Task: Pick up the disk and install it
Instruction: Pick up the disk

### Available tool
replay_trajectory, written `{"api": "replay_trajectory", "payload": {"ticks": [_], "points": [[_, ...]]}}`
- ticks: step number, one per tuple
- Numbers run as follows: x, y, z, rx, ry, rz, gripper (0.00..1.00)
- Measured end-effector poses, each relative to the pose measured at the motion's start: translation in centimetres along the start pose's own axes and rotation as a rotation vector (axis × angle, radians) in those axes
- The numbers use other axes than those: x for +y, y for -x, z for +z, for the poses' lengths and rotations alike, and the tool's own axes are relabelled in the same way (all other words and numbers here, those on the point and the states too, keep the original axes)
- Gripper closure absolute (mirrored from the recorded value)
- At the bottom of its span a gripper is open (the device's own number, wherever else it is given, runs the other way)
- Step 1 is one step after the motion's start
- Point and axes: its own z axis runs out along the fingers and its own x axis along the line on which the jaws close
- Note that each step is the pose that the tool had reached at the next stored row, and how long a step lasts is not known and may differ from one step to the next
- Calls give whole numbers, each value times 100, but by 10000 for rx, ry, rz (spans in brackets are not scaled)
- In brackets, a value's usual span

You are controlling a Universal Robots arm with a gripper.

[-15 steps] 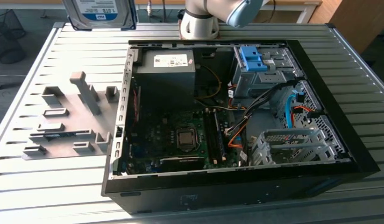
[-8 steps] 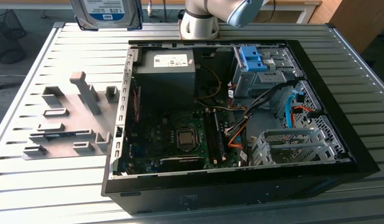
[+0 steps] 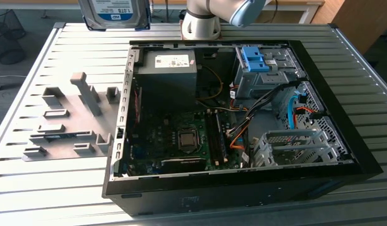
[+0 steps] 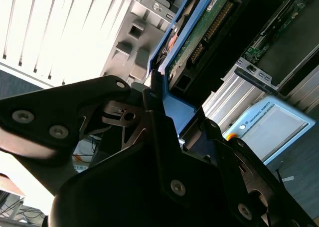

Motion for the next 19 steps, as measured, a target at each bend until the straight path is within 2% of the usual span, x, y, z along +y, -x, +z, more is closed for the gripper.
{"api": "replay_trajectory", "payload": {"ticks": [19], "points": [[-279, 3, -3, -1, 0, 1, 63]]}}
